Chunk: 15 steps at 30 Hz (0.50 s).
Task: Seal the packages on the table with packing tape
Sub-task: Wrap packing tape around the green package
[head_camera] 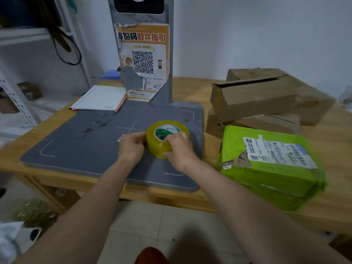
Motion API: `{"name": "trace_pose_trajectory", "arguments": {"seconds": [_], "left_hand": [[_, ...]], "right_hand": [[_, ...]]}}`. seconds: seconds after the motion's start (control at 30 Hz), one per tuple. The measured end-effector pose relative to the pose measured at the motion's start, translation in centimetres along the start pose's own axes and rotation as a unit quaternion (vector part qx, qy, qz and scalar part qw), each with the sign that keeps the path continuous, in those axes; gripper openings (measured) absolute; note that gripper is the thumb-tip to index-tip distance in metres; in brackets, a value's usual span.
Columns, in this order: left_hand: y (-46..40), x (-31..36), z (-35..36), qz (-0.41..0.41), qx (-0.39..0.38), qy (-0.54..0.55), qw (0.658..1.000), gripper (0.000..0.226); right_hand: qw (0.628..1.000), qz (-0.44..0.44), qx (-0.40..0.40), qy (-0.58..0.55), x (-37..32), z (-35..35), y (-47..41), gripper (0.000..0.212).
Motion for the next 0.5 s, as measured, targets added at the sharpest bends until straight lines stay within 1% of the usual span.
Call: {"name": "trace_pose_trajectory", "arguments": {"seconds": [0.13, 0.2, 0.33, 0.43, 0.5], "left_hand": [[0.8, 0.9, -1.2, -0.007, 0.049, -0.003, 0.999, 0.045], [1.2, 2.1, -2.1, 0.007, 0.073, 0.001, 0.997, 0.039], [2.3, 7.1, -4.3, 0.087, 0.118, -0.038, 0.988, 0.035], [3.1, 11.2, -6.2, 0.135, 0.180, -0.038, 0.974, 0.029], [3.8, 14.0, -6.8, 0.174, 0.207, -0.029, 0.962, 0.025]], "right_hand": [[0.999, -0.012, 0.011, -0.034, -0.3, -0.7, 0.7, 0.049], [0.998, -0.022, 0.028, -0.054, -0.8, -1.8, 1.3, 0.050], [0.994, -0.052, 0.060, -0.076, -2.7, -4.9, 2.7, 0.051], [0.989, -0.084, 0.091, -0.084, -4.4, -7.9, 4.2, 0.051], [0.984, -0.104, 0.113, -0.090, -5.0, -10.2, 5.4, 0.050]]}}
Point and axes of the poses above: each hand's wrist, its own y-axis away from the middle knuckle, its own z-axis out of the palm, x = y × z, the point moved 9 cm from there along -y, towards the middle knuckle, and after that the axes turned 7 degrees about z, right-handed, at the moved point
